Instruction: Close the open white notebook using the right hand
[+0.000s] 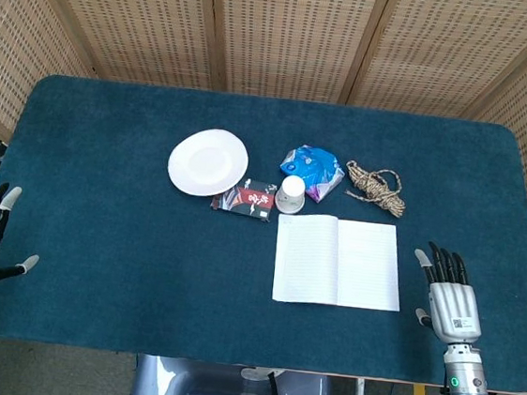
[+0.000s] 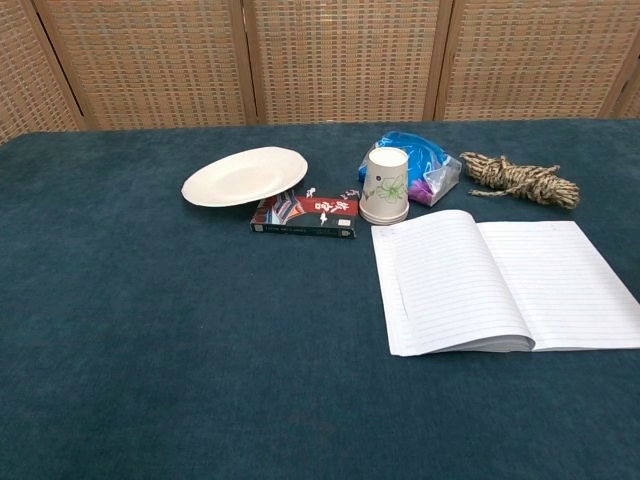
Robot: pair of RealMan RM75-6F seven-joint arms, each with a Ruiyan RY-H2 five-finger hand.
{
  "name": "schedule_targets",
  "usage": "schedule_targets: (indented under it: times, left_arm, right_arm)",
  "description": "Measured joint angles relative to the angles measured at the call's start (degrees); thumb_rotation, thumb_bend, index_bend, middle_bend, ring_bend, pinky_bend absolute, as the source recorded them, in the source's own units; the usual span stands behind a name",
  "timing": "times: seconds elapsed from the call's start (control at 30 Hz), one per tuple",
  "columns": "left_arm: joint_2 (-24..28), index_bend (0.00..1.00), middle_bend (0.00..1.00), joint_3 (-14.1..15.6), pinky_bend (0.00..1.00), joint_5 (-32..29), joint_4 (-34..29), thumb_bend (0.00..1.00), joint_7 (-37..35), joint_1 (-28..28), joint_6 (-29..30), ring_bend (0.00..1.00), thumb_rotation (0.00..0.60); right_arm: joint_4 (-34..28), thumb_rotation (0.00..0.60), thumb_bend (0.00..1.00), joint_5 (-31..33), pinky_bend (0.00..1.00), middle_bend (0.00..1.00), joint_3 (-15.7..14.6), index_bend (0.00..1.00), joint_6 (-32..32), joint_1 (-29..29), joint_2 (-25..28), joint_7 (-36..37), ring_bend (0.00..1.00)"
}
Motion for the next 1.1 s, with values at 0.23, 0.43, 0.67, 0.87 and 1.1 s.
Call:
schedule_targets:
  times: [0.23,0.43,0.67,0.87,1.1]
  left_arm:
    - [0.14,0.0,0.0,0.07,0.0,-0.11,-0.03,0.08,0.0,0.19,0.08,0.0,0.6]
    - [0.29,0.0,0.0,0.11,0.0,0.12,-0.28,0.08,0.01,0.37,0.43,0.0,0.6]
    - [0.2,0.0,0.0,0.32,0.0,0.75,-0.43,0.08,0.14,0.39,0.64,0.0,0.6]
    - [0.28,0.0,0.0,0.1,0.0,0.38,-0.17,0.08,-0.69,0.42,0.51,0.0,0.6]
    - [0.43,0.0,0.0,-0.02,0.0,-0.21,0.38,0.08,-2.04,0.38,-0.25,0.0,0.6]
  right_arm:
    - [-1.16,0.6,0.17,-0.36,0.0,0.0,-0.1,0.0,-0.02,-0.06,0.48,0.36,0.0]
    - [-2.98,0.6,0.17,-1.16,0.0,0.0,-0.54,0.0,-0.75,0.37,0.59,0.15,0.0]
    - [-7.83,0.6,0.17,-1.08,0.0,0.0,0.07,0.0,-5.69,4.15,-1.79,-2.96,0.0]
    - [-10.06,0.6,0.17,3.15,0.0,0.0,1.37,0.0,-9.75,6.78,-6.26,-8.48,0.0]
    - [-13.29,0.6,0.17,8.18,0.0,0.0,2.0,0.0,-11.31,8.74,-11.5,-17.19,0.0]
